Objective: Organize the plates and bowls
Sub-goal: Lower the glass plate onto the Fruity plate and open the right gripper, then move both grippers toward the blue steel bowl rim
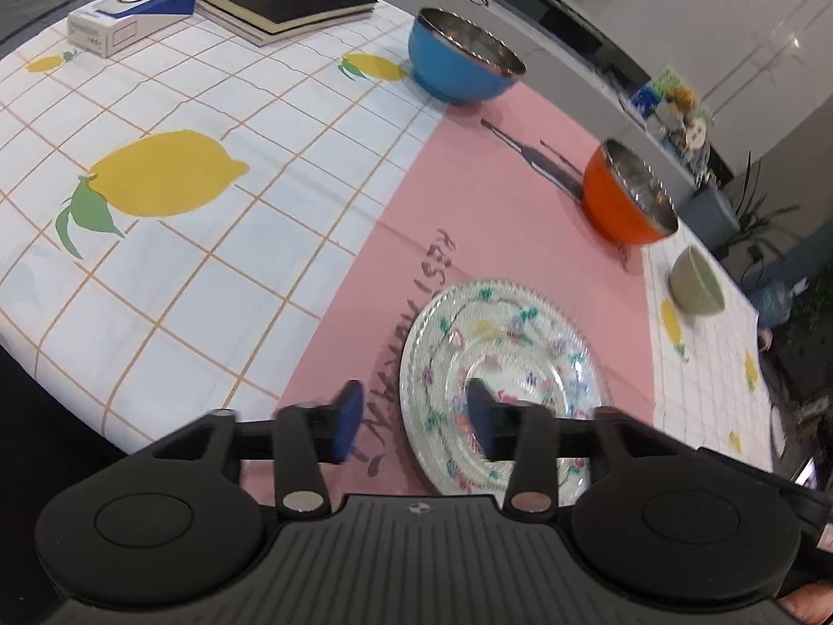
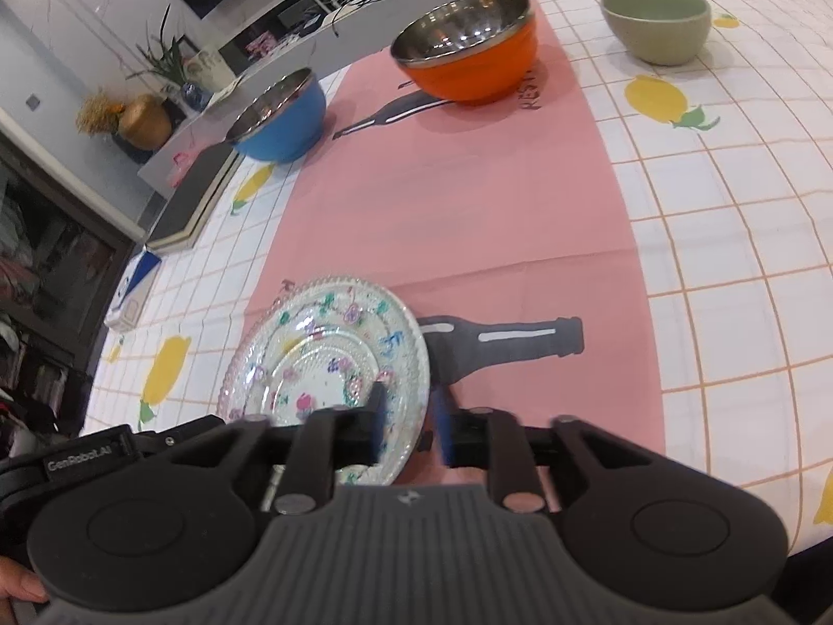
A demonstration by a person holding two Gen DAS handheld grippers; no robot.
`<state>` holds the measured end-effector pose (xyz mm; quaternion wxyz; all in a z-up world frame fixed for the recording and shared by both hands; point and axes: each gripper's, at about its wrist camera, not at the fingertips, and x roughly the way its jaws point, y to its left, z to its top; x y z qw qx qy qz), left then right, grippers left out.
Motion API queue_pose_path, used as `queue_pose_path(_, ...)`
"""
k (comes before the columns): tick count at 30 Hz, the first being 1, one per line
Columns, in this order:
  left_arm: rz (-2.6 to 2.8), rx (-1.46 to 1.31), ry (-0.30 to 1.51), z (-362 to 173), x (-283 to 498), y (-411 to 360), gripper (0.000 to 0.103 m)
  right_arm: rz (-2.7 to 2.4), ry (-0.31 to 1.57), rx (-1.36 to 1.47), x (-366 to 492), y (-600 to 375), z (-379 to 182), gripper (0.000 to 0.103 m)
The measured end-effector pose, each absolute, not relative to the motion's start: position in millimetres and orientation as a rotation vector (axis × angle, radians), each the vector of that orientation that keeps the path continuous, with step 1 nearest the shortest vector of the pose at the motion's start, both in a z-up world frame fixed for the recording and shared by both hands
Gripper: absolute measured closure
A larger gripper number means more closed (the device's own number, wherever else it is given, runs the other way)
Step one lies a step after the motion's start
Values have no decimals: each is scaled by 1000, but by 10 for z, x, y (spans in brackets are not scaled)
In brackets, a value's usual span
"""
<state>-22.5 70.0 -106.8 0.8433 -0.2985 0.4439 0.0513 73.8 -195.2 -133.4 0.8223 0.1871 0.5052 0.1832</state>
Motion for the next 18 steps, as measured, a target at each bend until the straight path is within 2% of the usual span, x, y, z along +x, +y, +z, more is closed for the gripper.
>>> queue_pose_path(8,91,-747,989,-1286,-175,743,47,398,1172,532,777,-2017,-1560,70)
queue_pose_path(9,82,-761,985,-1299,-179,746,49,405,1175,550,776,-2021,-1578,70)
queue_pose_path(10,79,-768,985,-1309,-175,748,57,411,1177,564,780,-2019,-1590,70)
queue_pose_path(12,74,-770,994,-1325,-160,744,71,427,1188,592,793,-2010,-1620,77)
queue_pose_path(13,64,-779,991,-1328,-157,743,73,430,1194,606,790,-2007,-1634,80)
queue_pose_path(18,64,-783,989,-1332,-143,755,73,431,1197,614,804,-1987,-1634,80)
